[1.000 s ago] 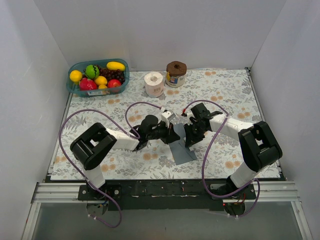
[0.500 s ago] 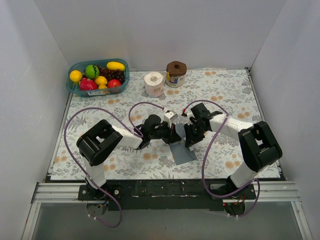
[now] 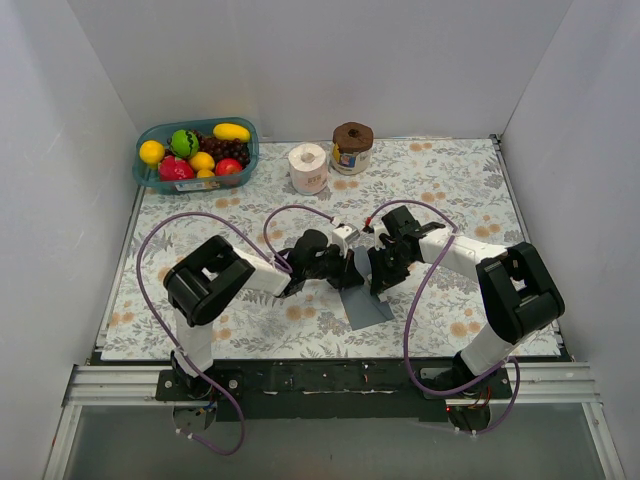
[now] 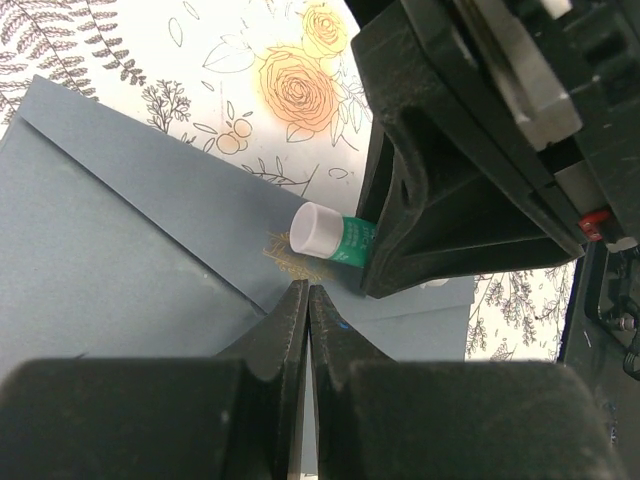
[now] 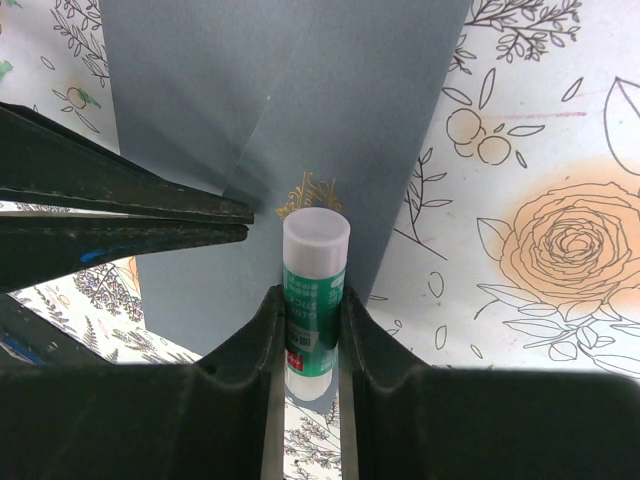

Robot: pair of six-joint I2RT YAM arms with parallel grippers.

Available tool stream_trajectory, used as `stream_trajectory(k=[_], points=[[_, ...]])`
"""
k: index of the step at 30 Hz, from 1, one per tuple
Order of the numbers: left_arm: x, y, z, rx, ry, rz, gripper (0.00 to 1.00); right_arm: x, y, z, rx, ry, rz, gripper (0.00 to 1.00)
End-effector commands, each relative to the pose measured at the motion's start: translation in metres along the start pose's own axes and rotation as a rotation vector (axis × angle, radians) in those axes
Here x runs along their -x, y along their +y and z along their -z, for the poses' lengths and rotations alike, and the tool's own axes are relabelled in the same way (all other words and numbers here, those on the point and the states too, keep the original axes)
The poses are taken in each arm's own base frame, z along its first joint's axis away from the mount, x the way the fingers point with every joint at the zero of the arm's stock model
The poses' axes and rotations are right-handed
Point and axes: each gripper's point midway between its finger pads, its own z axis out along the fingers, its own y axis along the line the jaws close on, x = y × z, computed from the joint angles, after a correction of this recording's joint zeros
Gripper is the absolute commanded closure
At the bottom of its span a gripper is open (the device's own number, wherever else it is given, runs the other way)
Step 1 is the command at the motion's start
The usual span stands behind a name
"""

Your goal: Place the letter into the envelope and seal it

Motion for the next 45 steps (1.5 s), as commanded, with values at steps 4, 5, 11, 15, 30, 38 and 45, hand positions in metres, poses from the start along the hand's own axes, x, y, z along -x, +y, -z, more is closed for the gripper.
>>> stream_trajectory(k=[4, 5, 11, 15, 30, 38, 45], points=[[0.002, -0.005, -0.008, -0.004, 0.018, -0.028, 1.00, -0.009, -0.005, -0.008, -0.017, 0.039, 0.011, 0.99], [-0.001, -0.004, -0.009, 0.003, 0.031, -0.025, 1.00, -0.008, -0.004, -0.008, -0.015, 0.036, 0.010, 0.99], [-0.019, 0.004, -0.008, 0.046, 0.082, 0.005, 1.00, -0.007, -0.004, -0.006, -0.018, 0.033, 0.011, 0.99], [-0.033, 0.010, -0.004, 0.077, 0.111, 0.037, 1.00, -0.005, -0.003, -0.004, -0.021, 0.026, 0.012, 0.99], [-0.042, 0.013, -0.006, 0.088, 0.114, 0.083, 1.00, -0.002, 0.007, 0.019, -0.018, -0.024, 0.011, 0.99], [-0.042, 0.013, -0.006, 0.087, 0.114, 0.092, 1.00, -0.008, 0.013, 0.021, -0.014, -0.020, 0.019, 0.99], [-0.043, 0.013, -0.006, 0.087, 0.114, 0.096, 1.00, -0.019, 0.016, 0.017, -0.003, -0.002, 0.012, 0.99]])
